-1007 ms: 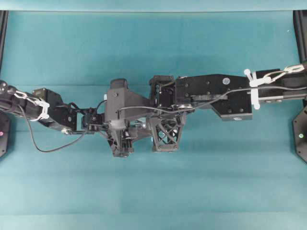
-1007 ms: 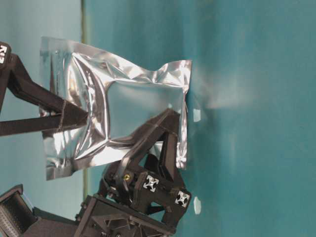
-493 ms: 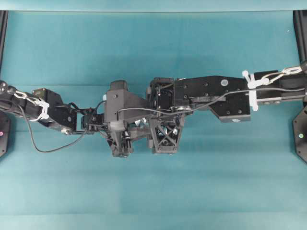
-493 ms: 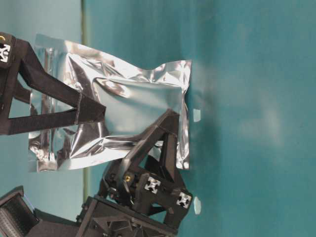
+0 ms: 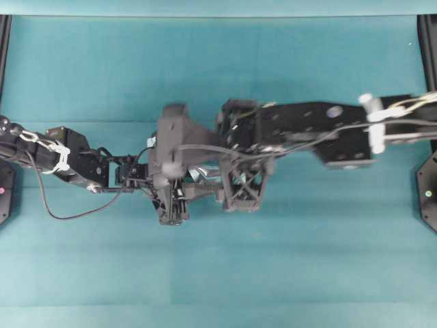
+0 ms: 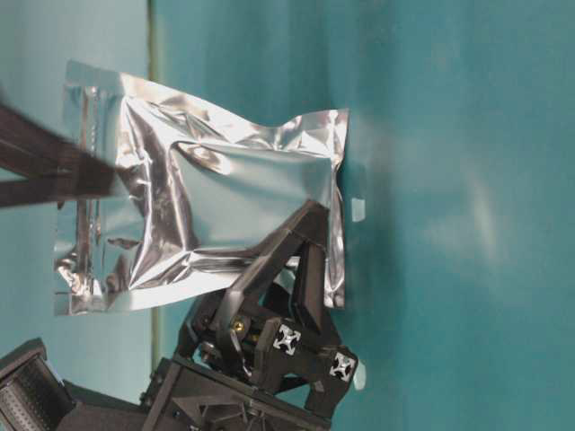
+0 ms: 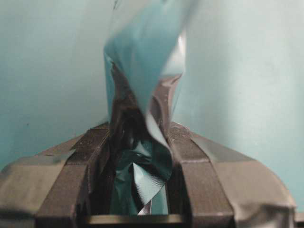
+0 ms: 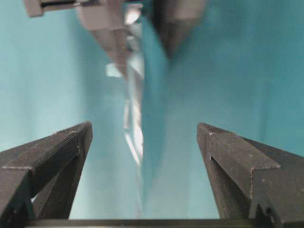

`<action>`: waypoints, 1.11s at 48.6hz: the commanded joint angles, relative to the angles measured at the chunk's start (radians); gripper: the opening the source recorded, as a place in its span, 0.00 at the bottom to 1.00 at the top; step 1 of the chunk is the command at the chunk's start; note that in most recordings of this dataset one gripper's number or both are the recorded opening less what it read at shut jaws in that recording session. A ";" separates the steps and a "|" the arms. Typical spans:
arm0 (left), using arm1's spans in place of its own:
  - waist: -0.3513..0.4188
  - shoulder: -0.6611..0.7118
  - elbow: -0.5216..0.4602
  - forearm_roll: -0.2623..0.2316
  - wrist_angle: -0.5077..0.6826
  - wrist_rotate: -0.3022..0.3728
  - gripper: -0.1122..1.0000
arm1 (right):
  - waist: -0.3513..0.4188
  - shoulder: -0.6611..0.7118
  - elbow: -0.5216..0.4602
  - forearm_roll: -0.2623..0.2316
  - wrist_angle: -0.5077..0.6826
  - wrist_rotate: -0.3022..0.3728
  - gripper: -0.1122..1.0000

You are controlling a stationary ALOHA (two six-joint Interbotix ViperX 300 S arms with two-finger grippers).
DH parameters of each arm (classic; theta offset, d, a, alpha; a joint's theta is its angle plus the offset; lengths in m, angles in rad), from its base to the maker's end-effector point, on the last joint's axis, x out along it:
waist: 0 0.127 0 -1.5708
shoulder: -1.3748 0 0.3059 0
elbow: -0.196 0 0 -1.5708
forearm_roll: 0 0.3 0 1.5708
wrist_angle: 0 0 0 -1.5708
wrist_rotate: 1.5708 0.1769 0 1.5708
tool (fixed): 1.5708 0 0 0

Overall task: Hand over the silver zip bag and make it stand upright.
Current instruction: 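Open the right gripper and pull it back to the right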

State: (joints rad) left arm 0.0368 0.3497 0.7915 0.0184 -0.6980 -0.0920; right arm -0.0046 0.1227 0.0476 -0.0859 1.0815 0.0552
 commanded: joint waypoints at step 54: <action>-0.028 -0.009 0.002 0.002 0.000 0.104 0.36 | 0.057 -0.646 0.592 -0.009 -0.413 0.270 0.92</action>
State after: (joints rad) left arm 0.0230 0.3467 0.7961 0.0169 -0.6980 0.0092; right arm 0.0445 -0.4633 0.5829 -0.0982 0.7394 0.3114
